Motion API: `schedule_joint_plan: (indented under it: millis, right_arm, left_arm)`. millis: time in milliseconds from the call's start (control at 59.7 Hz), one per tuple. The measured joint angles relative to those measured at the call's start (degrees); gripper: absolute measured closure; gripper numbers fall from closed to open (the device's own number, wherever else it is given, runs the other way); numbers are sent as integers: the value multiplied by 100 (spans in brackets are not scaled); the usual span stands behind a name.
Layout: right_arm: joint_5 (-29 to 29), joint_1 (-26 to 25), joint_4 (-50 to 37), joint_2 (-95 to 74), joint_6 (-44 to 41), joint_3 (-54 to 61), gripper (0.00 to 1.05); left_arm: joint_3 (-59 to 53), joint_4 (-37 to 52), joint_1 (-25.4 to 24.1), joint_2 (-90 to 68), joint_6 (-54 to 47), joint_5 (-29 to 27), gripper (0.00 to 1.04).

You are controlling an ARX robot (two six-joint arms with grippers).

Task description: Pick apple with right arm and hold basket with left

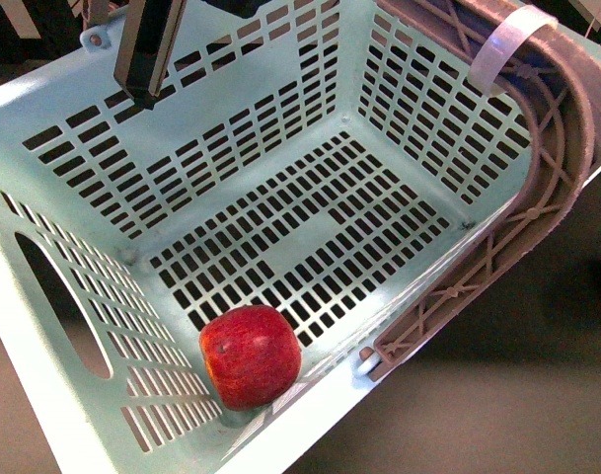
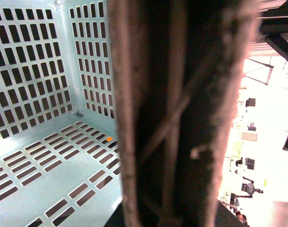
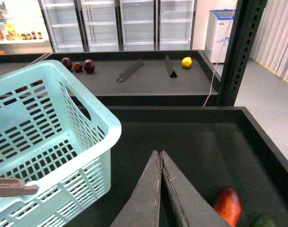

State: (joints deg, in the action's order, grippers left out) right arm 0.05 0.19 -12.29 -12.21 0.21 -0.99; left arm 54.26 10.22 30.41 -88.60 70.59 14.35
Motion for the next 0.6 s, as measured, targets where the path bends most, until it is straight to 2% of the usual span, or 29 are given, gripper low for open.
schedule_joint_plan:
  millis: [184, 301, 536, 603]
  right_arm:
    - [2, 0, 227, 221, 0, -2, 103]
    - [4, 0, 1147, 999, -2, -2, 103]
    - [7, 0, 1222, 1178, -2, -2, 103]
    - [7, 0, 1222, 1180, -4, -2, 88]
  left_arm:
    - [0, 0, 0, 0, 0, 0, 99]
    - [0, 0, 2, 0, 0, 7, 99]
    - [0, 0, 2, 0, 13, 2, 99]
    - [0, 0, 2, 0, -2, -2, 99]
